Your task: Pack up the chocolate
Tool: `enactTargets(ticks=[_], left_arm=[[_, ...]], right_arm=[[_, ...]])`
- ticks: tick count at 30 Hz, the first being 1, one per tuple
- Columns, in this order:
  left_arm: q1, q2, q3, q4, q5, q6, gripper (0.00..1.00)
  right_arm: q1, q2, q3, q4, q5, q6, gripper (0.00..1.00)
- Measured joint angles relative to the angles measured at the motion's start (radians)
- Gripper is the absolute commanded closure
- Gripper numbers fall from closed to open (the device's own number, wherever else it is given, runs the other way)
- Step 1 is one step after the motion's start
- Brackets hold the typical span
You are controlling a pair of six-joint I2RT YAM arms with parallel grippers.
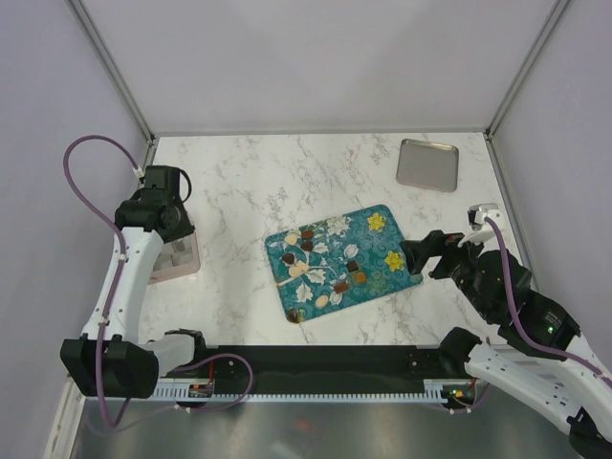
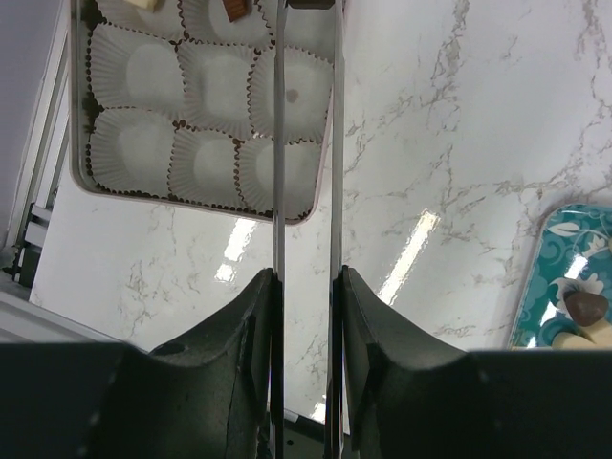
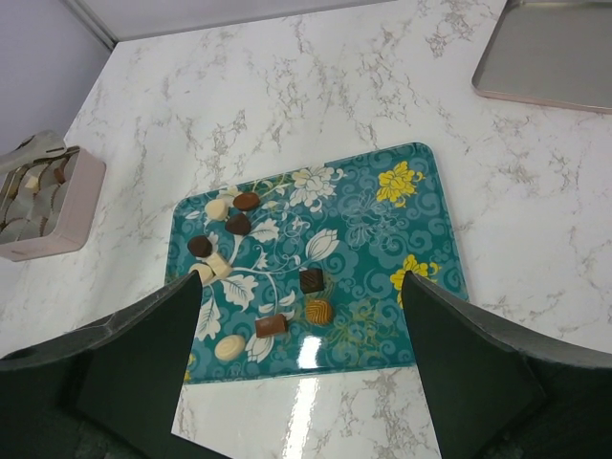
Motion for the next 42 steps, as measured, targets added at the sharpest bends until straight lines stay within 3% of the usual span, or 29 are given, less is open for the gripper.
enactTargets(ticks=[29,42], left_arm=[[0.014,0.087,-0.037,0.067,-0.032,0.037,0.55],[-0.006,-0.02,0.041,0.053,0.132,0.09,0.56]], right_arm=[[0.0,-0.004,0.005,0.0,0.043,-0.034,0.06],[0.0,0.018,0.013,-0.003,0.07,-0.039,0.06]])
